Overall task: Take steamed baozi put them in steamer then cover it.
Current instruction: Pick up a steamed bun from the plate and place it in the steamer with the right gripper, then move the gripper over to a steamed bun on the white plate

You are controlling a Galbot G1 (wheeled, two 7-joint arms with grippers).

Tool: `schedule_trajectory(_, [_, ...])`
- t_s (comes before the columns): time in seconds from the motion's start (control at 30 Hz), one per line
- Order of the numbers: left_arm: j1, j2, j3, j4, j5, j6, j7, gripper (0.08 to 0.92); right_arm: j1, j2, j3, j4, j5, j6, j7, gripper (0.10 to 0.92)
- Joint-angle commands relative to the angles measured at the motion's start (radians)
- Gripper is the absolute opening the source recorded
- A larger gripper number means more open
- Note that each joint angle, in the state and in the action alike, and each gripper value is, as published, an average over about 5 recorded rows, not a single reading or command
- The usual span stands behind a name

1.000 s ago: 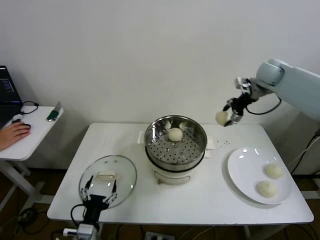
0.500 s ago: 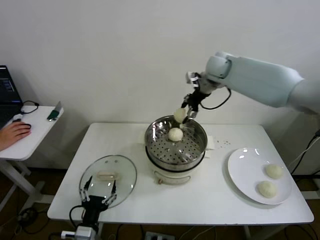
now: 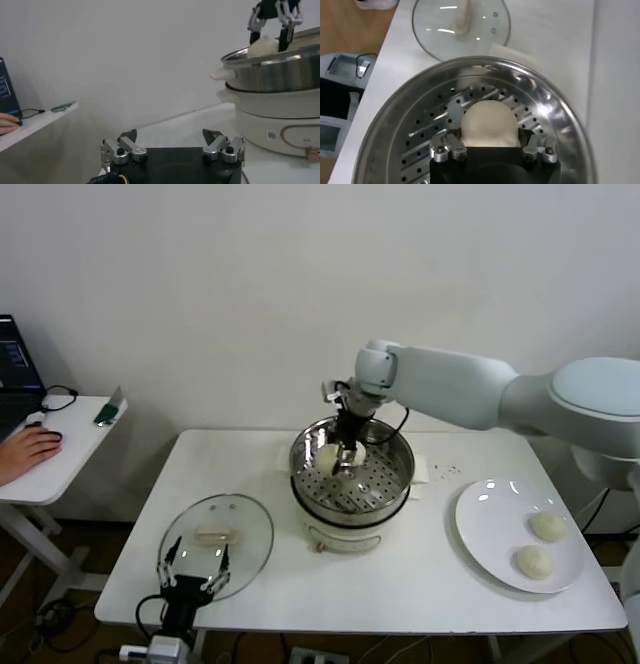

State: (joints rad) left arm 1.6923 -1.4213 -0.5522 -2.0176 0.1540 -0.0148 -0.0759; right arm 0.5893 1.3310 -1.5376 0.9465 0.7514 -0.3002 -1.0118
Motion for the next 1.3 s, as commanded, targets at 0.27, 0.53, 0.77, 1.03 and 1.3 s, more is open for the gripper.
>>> schedule_trajectory(0.27, [0.01,0.0,-0.005,0.009,-0.001,-0.01,0.0,0.823,-0.08,0.041,0.019,-0.014,-0.052,-0.014,0.048,0.778])
schedule_trajectory(0.53, [0.011,0.001,-0.007,0.007,-0.002,-0.011,-0.002,0.823,-0.014,-0.01,0.022,0.016,-0.048,-0.01,0.013,0.822])
schedule_trajectory(0.77, [0.011,-0.003,-0.002,0.007,0.0,-0.01,-0.002,0.823,0.172,-0.186,-0.035,0.109,-0.062,0.046,-0.084,0.823])
schedule_trajectory(1.03, [0.003,-0.003,0.004,0.007,0.005,-0.003,-0.002,0.823,0.328,-0.447,-0.117,0.265,-0.126,0.088,-0.125,0.823])
schedule_trajectory(1.3, [-0.001,-0.004,-0.001,0.011,0.005,0.002,-0.004,0.823,0.222,-0.738,-0.073,0.394,-0.35,0.117,-0.142,0.823])
